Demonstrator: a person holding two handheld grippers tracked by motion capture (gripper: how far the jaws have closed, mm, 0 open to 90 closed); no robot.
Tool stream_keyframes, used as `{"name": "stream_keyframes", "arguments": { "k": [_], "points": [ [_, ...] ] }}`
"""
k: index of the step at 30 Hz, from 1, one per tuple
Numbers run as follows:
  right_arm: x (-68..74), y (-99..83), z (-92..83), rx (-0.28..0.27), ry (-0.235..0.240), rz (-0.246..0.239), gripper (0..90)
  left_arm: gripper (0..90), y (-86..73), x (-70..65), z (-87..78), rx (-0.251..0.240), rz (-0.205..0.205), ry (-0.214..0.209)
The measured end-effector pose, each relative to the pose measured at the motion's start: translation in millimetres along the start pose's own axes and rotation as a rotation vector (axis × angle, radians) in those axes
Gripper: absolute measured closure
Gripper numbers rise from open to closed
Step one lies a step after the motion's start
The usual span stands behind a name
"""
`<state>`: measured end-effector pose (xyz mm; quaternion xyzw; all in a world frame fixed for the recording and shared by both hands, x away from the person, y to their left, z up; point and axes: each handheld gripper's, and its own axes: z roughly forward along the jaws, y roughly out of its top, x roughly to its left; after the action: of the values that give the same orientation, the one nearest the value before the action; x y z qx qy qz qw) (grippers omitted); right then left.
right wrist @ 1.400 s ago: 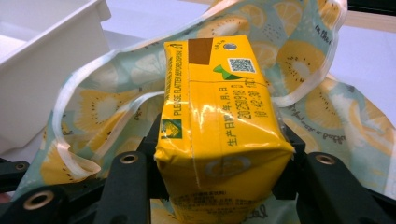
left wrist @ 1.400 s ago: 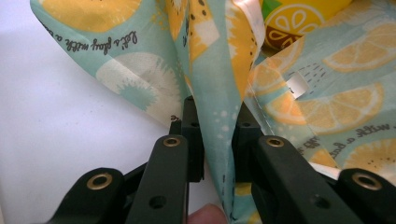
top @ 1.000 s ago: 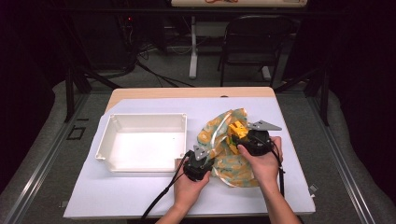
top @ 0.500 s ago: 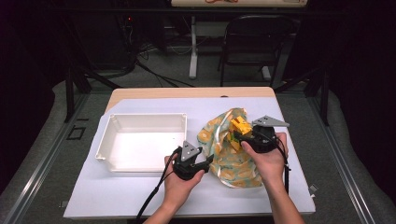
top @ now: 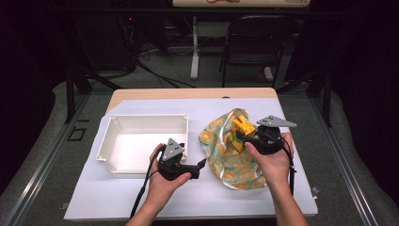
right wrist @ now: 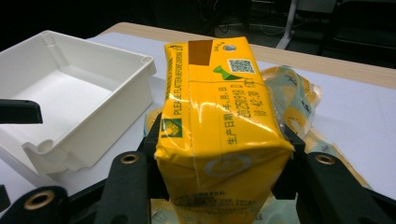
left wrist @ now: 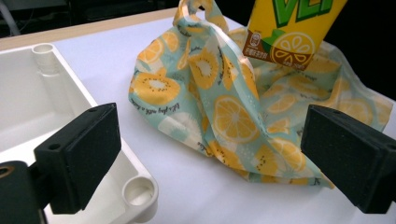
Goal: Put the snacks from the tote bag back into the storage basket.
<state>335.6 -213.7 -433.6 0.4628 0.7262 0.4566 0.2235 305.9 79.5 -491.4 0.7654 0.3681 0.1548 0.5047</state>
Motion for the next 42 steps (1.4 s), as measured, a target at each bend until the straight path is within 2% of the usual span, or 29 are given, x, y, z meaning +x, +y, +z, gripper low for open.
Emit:
{"name": "stream_keyframes", "arguments": {
  "k": [1,4,8,15,17,19,28,35,42],
  "points": [
    [0.0,0.0,0.0,0.000,0.000,0.000,52.3,4.9,0.5,-0.3,0.0,-0.004,-0.009,-0.006],
    [3.0,3.2,-5.6,-0.006,0.011,-0.010,52.3,4.4,1.7,-3.5,-0.5,0.003,0.011,-0.015],
    [7.4,2.6,-6.8,-0.009,0.024,-0.012,52.3,5.1,1.3,-5.5,-0.3,0.006,0.014,-0.020],
    [20.0,-1.1,-2.3,0.006,0.069,-0.019,52.3,5.0,0.7,-13.0,0.7,0.001,0.036,-0.035],
    [26.1,-1.8,-0.3,0.015,0.080,-0.037,52.3,5.0,0.7,-16.3,1.2,0.002,0.050,-0.038],
    [30.3,-2.5,1.1,0.009,0.091,-0.037,52.4,5.0,1.1,-20.2,2.0,0.007,0.060,-0.054],
    [42.1,-4.7,5.0,0.020,0.133,-0.046,52.9,5.4,-1.1,-29.8,7.4,0.011,0.069,-0.077],
    [52.1,-5.2,6.6,0.022,0.167,-0.058,52.9,5.4,-2.3,-34.1,10.0,0.015,0.080,-0.083],
    [65.7,-6.7,9.2,0.035,0.207,-0.076,52.9,6.6,-2.7,-36.5,10.7,-0.002,0.083,-0.078]
  ]
}}
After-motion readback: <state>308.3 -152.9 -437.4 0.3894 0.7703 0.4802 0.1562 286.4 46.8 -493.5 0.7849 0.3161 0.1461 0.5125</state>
